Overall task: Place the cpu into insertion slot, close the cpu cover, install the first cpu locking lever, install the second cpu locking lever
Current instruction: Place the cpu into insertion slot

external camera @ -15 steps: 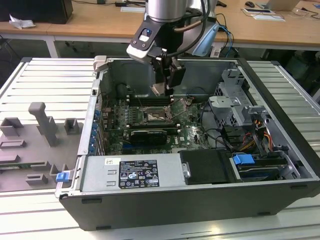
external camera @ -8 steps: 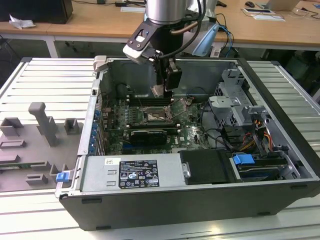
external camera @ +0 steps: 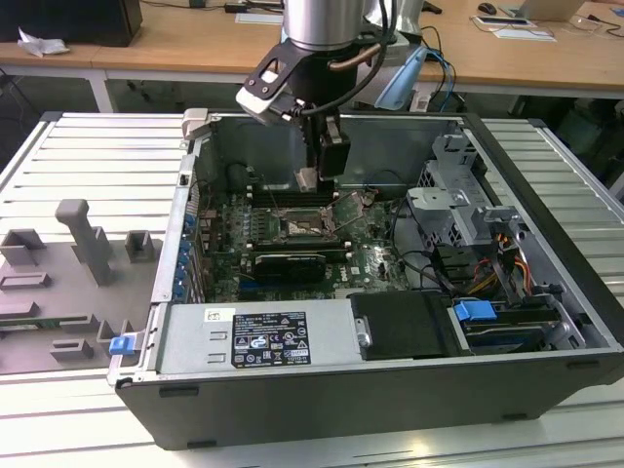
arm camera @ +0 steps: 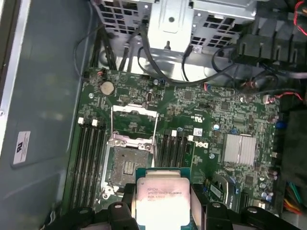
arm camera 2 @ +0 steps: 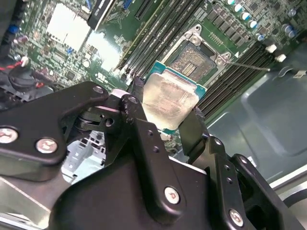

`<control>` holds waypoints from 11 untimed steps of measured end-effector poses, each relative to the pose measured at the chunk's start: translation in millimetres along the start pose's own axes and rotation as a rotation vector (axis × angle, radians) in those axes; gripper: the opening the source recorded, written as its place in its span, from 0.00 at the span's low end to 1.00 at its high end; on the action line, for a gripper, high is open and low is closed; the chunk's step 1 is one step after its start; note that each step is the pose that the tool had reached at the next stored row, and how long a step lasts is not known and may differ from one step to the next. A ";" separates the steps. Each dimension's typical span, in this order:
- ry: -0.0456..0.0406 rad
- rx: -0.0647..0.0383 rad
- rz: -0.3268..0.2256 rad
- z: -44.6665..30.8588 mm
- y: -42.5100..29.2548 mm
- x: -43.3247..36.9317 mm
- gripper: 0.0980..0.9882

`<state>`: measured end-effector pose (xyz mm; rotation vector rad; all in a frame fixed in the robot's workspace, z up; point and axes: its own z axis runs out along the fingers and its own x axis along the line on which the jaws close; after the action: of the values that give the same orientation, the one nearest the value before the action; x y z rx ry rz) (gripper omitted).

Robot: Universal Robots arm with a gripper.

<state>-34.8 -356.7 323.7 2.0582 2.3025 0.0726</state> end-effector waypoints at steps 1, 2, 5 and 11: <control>-0.0012 0.000 0.017 0.2 0.0 0.0 0.49; -0.0023 0.000 0.033 0.4 0.0 0.0 0.49; -0.0074 0.001 0.104 1.5 -0.1 0.0 0.49; -0.0233 0.002 0.163 7.7 -0.4 0.0 0.49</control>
<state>-34.7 -356.7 316.0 2.2314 2.1181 0.0528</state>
